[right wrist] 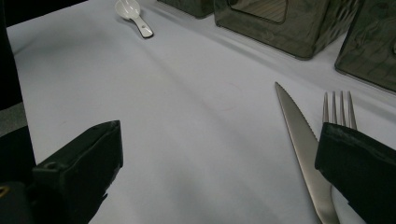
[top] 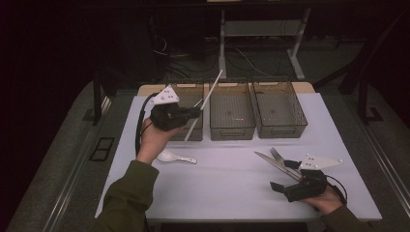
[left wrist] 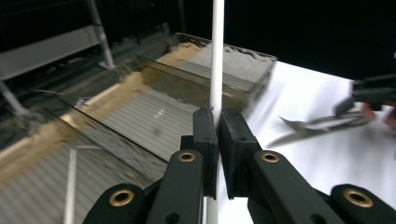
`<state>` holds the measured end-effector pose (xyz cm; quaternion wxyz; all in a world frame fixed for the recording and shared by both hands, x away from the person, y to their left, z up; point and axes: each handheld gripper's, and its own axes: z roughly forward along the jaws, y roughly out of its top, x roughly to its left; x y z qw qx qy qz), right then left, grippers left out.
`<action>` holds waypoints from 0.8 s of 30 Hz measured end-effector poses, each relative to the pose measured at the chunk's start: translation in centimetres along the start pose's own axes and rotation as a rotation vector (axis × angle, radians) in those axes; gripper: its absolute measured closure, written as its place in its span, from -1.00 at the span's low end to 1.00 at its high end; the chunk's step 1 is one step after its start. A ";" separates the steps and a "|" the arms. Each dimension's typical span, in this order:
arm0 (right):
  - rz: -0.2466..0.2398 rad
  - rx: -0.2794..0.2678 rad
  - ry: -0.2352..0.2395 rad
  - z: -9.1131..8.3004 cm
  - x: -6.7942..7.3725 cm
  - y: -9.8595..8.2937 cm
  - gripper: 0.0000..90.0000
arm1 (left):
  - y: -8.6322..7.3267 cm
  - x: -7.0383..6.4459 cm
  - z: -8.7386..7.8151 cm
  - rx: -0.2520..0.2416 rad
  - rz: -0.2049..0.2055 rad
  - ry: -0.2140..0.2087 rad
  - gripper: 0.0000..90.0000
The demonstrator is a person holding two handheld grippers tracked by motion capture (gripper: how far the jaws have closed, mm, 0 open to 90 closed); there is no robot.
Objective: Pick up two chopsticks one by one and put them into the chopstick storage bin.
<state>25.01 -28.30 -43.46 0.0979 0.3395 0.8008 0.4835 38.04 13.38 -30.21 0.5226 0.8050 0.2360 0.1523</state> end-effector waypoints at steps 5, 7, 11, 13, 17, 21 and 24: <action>-0.001 -0.001 0.000 0.0 0.0 0.0 -0.98 | 0.5 2.1 0.6 0.002 -0.006 0.043 0.88; 0.001 -0.001 0.000 0.0 0.0 0.0 -0.98 | 0.4 2.9 1.0 0.019 0.000 0.069 0.88; 0.001 -0.002 0.002 -0.1 0.0 0.0 -0.98 | -0.1 4.3 1.7 0.036 -0.025 0.104 0.88; 0.001 -0.002 0.002 -0.1 0.0 0.0 -0.98 | -0.6 5.0 2.1 0.053 -0.038 0.122 0.88; 0.003 -0.002 0.003 -0.1 0.0 0.0 -0.98 | -1.5 6.2 2.8 0.106 -0.049 0.155 0.88; 0.001 -0.003 0.004 -0.1 0.0 0.0 -0.98 | -2.4 7.2 3.2 0.142 -0.073 0.179 0.88; 0.001 -0.003 0.005 -0.1 0.0 0.0 -0.98 | -2.9 7.6 3.5 0.174 -0.087 0.189 0.88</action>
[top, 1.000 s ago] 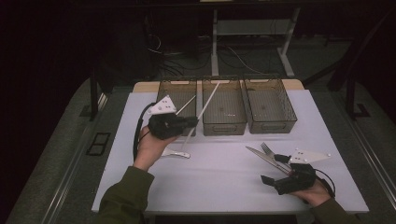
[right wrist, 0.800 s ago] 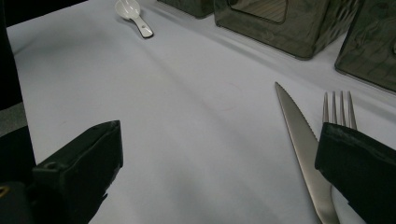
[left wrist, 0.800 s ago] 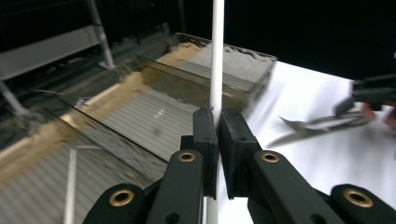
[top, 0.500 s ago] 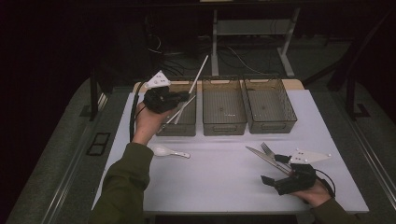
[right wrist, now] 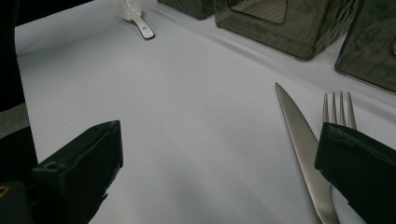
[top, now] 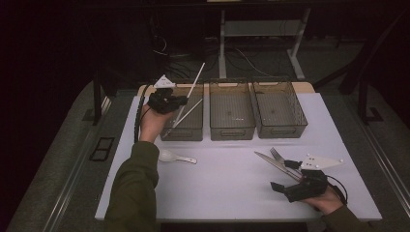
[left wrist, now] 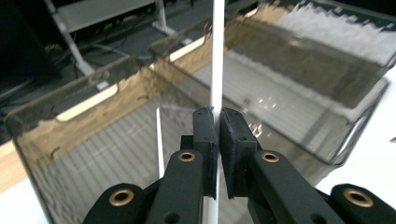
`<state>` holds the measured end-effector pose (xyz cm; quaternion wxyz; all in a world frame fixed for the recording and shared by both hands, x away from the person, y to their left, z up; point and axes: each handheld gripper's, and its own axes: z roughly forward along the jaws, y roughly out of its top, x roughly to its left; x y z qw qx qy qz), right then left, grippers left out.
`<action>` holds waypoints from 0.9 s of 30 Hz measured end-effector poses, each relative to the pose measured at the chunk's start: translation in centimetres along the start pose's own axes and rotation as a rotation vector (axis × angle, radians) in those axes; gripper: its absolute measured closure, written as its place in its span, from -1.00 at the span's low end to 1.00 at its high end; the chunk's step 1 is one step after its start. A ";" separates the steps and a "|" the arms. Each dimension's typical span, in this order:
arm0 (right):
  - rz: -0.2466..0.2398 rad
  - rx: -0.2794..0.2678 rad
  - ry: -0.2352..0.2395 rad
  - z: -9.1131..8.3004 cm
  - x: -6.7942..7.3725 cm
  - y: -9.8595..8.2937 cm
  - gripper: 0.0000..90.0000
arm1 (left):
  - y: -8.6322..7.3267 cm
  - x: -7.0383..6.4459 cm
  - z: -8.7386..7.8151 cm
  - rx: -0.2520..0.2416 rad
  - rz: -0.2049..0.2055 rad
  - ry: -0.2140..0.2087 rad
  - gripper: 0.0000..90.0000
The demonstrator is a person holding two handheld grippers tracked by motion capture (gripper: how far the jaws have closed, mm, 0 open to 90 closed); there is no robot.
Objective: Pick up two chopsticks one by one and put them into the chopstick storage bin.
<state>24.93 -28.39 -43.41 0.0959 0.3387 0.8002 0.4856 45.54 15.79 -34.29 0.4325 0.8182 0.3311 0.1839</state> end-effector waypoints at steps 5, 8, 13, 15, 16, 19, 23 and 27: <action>-0.002 0.000 -0.002 0.0 0.0 0.0 -0.98 | -0.7 0.6 0.4 0.051 -0.009 0.014 0.88; -0.003 0.000 -0.001 0.0 0.0 0.0 -0.98 | -1.3 0.8 0.6 0.078 -0.020 0.021 0.88; -0.002 0.001 -0.002 0.0 0.0 0.0 -0.98 | -2.3 1.3 1.1 0.120 -0.039 0.037 0.88; -0.002 0.001 -0.002 0.0 0.0 0.0 -0.98 | -2.5 1.5 1.2 0.133 -0.044 0.043 0.88; -0.002 0.002 -0.001 0.0 0.0 0.0 -0.98 | -2.7 1.6 1.3 0.138 -0.045 0.042 0.88; -0.001 0.001 -0.001 0.0 0.0 0.0 -0.98 | -2.9 1.6 1.5 0.165 -0.049 0.045 0.88; -0.003 0.003 -0.002 0.0 0.0 0.0 -0.98 | -3.0 1.6 2.1 0.202 -0.038 0.054 0.88; -0.004 0.002 -0.001 0.0 0.0 0.0 -0.98 | -3.0 1.3 2.9 0.231 -0.043 0.076 0.88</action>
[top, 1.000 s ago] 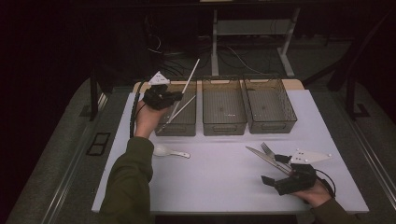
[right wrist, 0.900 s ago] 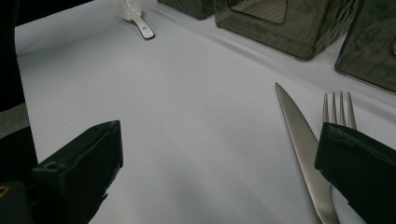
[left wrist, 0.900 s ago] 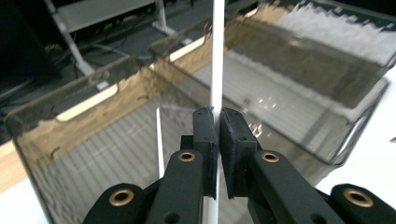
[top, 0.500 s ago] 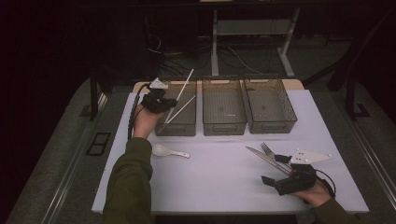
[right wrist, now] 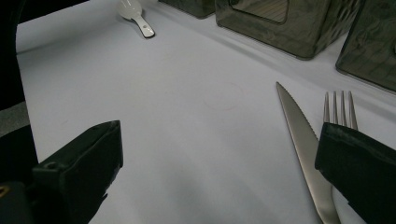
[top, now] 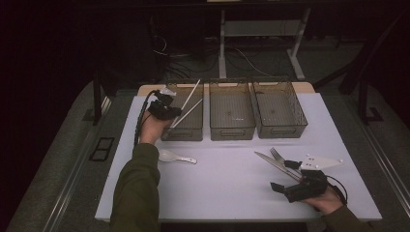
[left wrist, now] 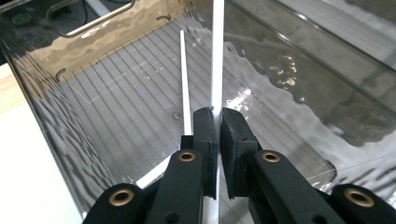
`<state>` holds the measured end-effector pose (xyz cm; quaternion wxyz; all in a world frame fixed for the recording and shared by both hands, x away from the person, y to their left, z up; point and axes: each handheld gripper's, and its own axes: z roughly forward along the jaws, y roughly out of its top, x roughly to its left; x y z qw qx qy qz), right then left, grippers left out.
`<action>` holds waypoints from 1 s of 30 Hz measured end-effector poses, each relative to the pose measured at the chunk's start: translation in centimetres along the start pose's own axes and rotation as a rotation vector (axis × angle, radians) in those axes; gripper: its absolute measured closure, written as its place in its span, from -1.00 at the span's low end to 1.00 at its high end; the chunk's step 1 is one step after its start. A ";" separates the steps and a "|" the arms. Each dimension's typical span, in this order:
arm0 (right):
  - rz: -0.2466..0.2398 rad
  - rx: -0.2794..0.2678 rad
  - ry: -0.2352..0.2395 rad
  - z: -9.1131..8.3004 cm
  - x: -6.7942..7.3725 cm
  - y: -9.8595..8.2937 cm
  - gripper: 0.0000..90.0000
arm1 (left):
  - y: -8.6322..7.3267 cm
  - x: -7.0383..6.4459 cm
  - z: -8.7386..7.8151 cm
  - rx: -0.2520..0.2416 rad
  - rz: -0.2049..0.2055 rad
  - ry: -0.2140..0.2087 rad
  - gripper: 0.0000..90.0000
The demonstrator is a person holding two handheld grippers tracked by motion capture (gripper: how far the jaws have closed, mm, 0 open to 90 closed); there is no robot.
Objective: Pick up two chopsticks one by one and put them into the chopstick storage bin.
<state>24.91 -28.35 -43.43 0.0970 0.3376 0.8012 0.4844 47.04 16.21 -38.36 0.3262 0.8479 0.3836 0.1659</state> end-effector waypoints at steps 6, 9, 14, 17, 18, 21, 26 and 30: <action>-0.002 -0.002 0.003 -0.1 0.0 0.0 -0.98 | 0.0 0.0 0.9 0.037 -0.033 0.027 0.87; -0.001 -0.001 0.004 -0.1 0.0 0.0 -0.98 | 0.0 -0.1 1.1 0.047 -0.040 0.041 0.87; -0.002 -0.001 0.006 -0.1 0.0 0.0 -0.98 | 0.1 -0.1 1.3 0.052 -0.055 0.072 0.83; -0.001 -0.002 0.006 -0.1 0.0 0.0 -0.98 | 0.1 -0.2 1.2 0.046 -0.058 0.077 0.78; -0.002 -0.002 0.005 -0.1 0.0 0.0 -0.98 | 0.2 -0.2 1.2 0.046 -0.058 0.078 0.76; -0.003 -0.002 0.006 -0.1 0.1 0.0 -0.98 | 0.3 -0.2 0.9 0.027 -0.053 0.074 0.71; -0.003 -0.002 0.005 -0.1 0.1 0.0 -0.98 | 0.7 -0.5 0.1 -0.012 -0.037 0.054 0.58; -0.002 -0.001 0.003 -0.1 0.1 0.0 -0.98 | 1.1 -0.9 -0.8 -0.073 -0.032 0.014 0.41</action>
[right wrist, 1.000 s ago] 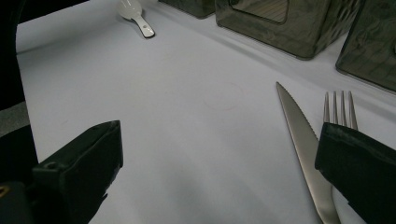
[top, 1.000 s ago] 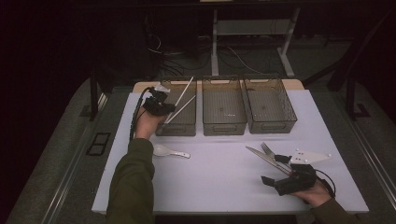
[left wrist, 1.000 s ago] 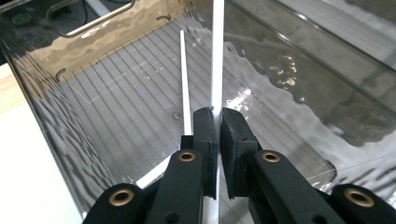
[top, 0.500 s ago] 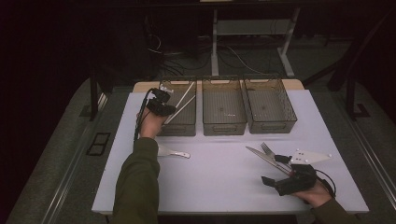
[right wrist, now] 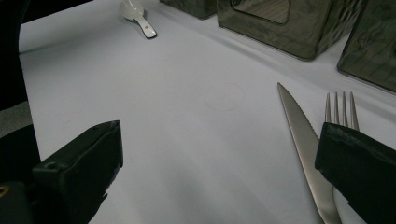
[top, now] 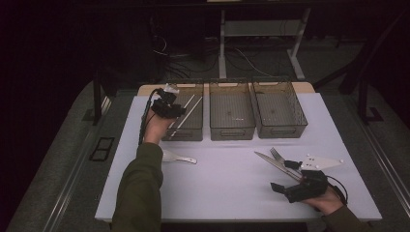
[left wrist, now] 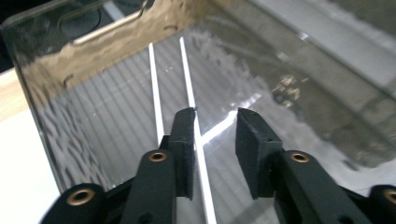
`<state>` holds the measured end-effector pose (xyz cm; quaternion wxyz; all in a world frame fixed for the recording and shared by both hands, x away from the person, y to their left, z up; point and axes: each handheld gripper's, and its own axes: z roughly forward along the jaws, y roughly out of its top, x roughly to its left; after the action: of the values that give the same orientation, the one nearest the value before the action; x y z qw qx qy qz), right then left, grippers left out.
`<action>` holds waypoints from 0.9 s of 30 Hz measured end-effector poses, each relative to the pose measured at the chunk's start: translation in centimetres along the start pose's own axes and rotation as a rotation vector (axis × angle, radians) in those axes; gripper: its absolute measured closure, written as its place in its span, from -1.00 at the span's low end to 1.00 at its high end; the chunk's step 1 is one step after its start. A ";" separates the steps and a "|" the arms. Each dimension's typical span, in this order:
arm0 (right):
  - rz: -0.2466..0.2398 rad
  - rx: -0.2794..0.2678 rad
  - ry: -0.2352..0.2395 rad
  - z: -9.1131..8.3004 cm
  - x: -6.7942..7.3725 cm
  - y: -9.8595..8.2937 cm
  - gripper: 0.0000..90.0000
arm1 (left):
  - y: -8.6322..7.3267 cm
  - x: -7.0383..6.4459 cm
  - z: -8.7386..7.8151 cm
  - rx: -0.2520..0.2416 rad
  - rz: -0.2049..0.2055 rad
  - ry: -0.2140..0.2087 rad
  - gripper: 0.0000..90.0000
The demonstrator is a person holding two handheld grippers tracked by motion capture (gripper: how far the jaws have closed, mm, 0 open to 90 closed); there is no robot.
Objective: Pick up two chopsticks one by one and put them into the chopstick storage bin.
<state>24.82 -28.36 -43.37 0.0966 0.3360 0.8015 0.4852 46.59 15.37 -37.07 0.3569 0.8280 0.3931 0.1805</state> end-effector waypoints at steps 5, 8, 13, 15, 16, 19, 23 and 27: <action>0.000 0.002 0.002 0.0 0.0 0.0 -0.98 | 0.5 -0.8 -1.2 -0.058 -0.006 -0.073 0.24; 0.000 -0.003 0.003 0.0 0.0 0.0 -0.98 | 0.7 -1.4 -2.1 -0.080 -0.005 -0.117 0.14; 0.006 -0.004 0.001 0.0 -0.2 0.1 -0.98 | 1.1 -2.7 -3.3 -0.106 0.026 -0.181 -0.01; 0.004 -0.001 0.003 0.0 -0.1 0.1 -0.98 | 1.2 -3.4 -3.8 -0.121 0.044 -0.201 -0.06; -0.001 -0.001 0.003 0.0 -0.1 0.1 -0.98 | 1.3 -3.7 -4.0 -0.125 0.053 -0.213 -0.08; 0.001 -0.001 0.001 0.0 -0.1 0.1 -0.98 | 1.2 -4.7 -4.6 -0.129 0.084 -0.233 -0.18; 0.002 0.001 -0.001 -0.1 0.0 0.0 -0.98 | 0.6 -5.9 -5.4 -0.150 0.108 -0.260 -0.27; -0.001 -0.002 0.002 -0.2 0.0 -0.1 -0.98 | -0.4 -7.0 -6.1 -0.164 0.125 -0.279 -0.35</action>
<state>24.68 -28.49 -43.32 0.0965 0.3350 0.8013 0.4863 38.50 12.83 -33.33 0.4625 0.8358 0.2715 0.1174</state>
